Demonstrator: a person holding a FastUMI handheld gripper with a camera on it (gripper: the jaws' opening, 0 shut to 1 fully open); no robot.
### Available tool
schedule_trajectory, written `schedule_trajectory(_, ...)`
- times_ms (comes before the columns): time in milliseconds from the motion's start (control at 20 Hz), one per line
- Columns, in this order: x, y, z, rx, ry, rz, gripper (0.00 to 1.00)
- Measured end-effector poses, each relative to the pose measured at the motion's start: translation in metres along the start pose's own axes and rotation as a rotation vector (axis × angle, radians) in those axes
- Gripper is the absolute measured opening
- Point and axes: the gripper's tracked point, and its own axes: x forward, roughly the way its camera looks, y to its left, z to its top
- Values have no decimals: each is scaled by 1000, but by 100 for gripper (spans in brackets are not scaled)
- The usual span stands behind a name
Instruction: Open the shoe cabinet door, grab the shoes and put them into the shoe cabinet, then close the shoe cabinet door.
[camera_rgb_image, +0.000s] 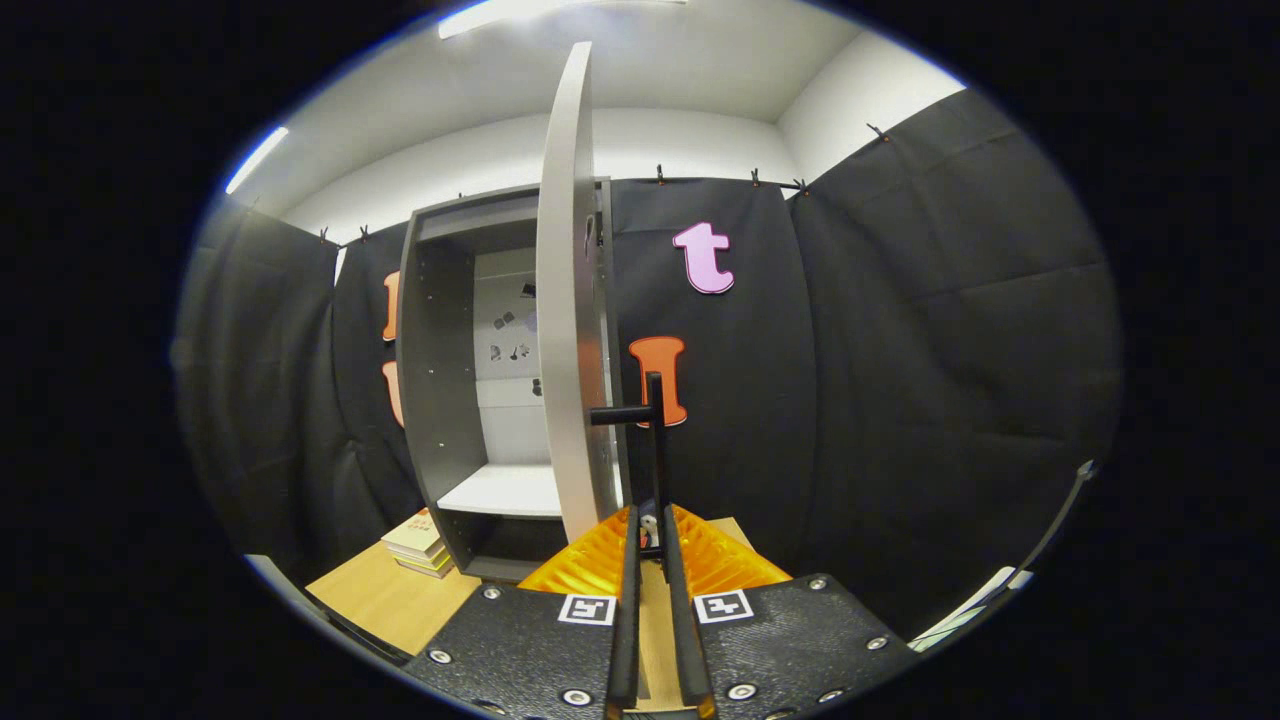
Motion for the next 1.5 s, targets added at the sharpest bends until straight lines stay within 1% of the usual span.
schedule_trajectory(150, -9, -5, -1, -13, 0, -8, 15)
schedule_trajectory(450, -26, 6, 1, -22, 6, -3, 15)
schedule_trajectory(600, -35, 19, 8, -22, 9, 3, 15)
schedule_trajectory(800, -45, 41, 3, -41, 22, 3, 15)
schedule_trajectory(1150, -52, 100, -41, -18, 98, 31, 15)
schedule_trajectory(1200, -53, 111, -46, -15, 100, 44, 19)
schedule_trajectory(1400, -50, 148, -91, -10, 182, 71, 20)
schedule_trajectory(1500, -46, 161, -114, -5, 223, 77, 23)
